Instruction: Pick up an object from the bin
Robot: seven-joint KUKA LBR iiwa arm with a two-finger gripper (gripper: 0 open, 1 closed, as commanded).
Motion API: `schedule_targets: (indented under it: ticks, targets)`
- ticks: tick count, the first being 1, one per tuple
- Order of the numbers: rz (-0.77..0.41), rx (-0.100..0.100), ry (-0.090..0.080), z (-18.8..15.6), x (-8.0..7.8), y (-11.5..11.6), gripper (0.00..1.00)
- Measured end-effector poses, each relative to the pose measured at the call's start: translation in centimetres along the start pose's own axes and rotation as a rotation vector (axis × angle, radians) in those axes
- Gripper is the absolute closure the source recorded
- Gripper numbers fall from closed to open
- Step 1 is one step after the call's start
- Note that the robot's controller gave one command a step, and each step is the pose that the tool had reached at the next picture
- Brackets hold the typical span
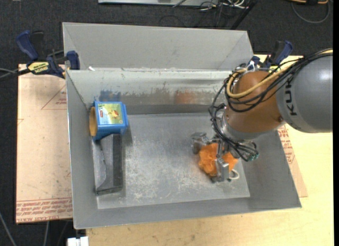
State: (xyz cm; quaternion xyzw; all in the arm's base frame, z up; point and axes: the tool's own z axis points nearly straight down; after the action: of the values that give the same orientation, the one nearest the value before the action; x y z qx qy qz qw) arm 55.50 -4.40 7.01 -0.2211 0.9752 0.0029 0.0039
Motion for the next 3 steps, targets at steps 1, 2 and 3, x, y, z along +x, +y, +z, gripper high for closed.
schedule_targets:
  ticks: [1,2,3]
  targets:
    - [-0.176,0.003,-0.004,-0.3,-1.0,-2.8,0.0]
    - [-0.088,0.0,-0.003,-1.1,1.4,-3.7,0.0]
    - [-0.593,0.004,-0.007,-8.2,-0.9,-6.1,1.0]
